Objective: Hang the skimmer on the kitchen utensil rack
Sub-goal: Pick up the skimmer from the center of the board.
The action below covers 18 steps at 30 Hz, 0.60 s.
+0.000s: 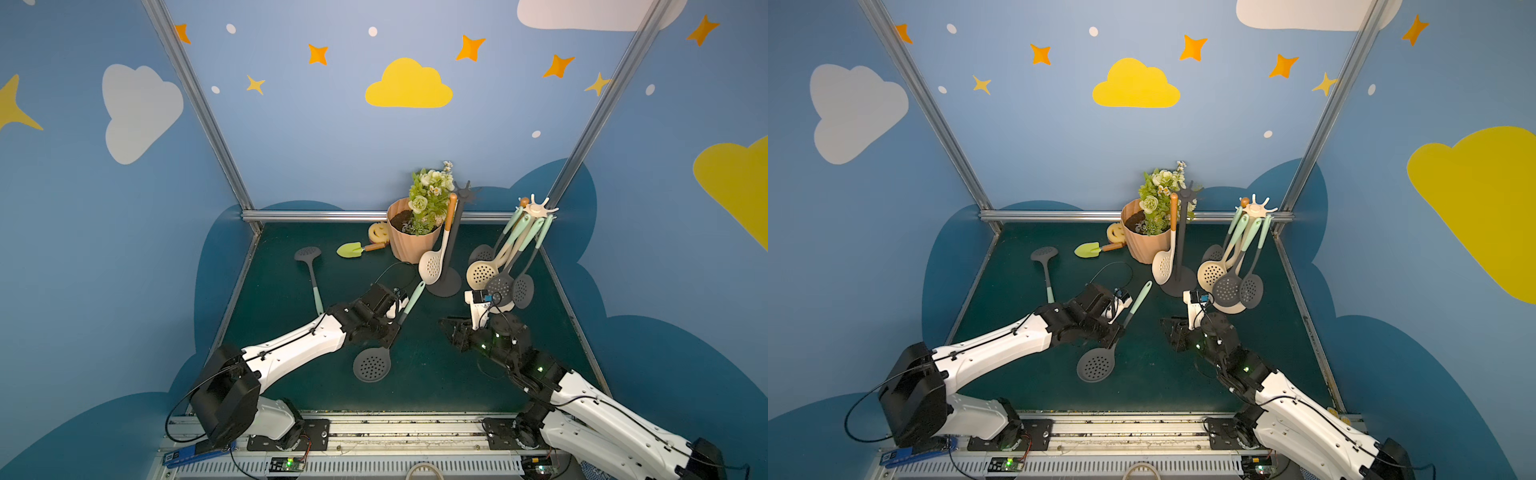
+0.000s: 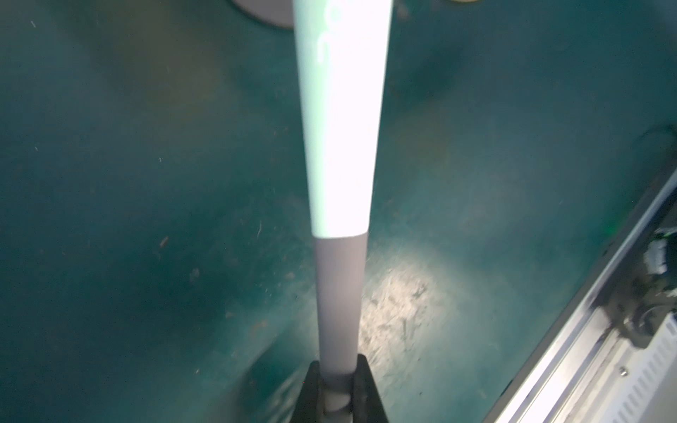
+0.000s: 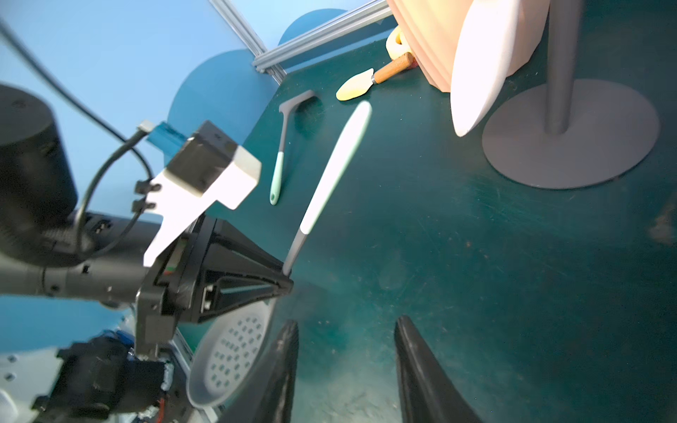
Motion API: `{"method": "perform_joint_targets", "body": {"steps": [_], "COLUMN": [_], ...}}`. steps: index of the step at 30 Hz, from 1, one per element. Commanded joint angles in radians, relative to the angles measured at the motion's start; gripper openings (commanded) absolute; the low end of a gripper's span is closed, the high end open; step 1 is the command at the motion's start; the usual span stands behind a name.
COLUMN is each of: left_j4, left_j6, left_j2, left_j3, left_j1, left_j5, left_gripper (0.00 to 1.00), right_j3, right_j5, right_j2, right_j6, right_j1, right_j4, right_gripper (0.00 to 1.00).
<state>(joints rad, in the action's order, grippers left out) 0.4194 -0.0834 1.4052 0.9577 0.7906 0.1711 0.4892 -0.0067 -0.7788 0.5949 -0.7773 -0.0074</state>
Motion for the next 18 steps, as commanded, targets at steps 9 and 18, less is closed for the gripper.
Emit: {"method": "perform_joint_targets", "body": {"steps": [9, 18], "left_j4": [-0.150, -0.212], "left_j6": [-0.042, -0.075], "left_j2": [-0.051, -0.069], "left_j3": [0.001, 0.001], "left_j1": [0.021, 0.030], "left_j5": [0.024, 0.032], "left_gripper": [0.06, 0.06], "right_j3": [0.075, 0.159], "right_j5": [0.036, 0.057], "right_j2": [-0.169, -0.307], "right_j6": [0.175, 0.168], "right_j1": [-0.023, -0.081], "right_j4": [0.214, 0.260], "right_gripper": [0.45, 0.45]}}
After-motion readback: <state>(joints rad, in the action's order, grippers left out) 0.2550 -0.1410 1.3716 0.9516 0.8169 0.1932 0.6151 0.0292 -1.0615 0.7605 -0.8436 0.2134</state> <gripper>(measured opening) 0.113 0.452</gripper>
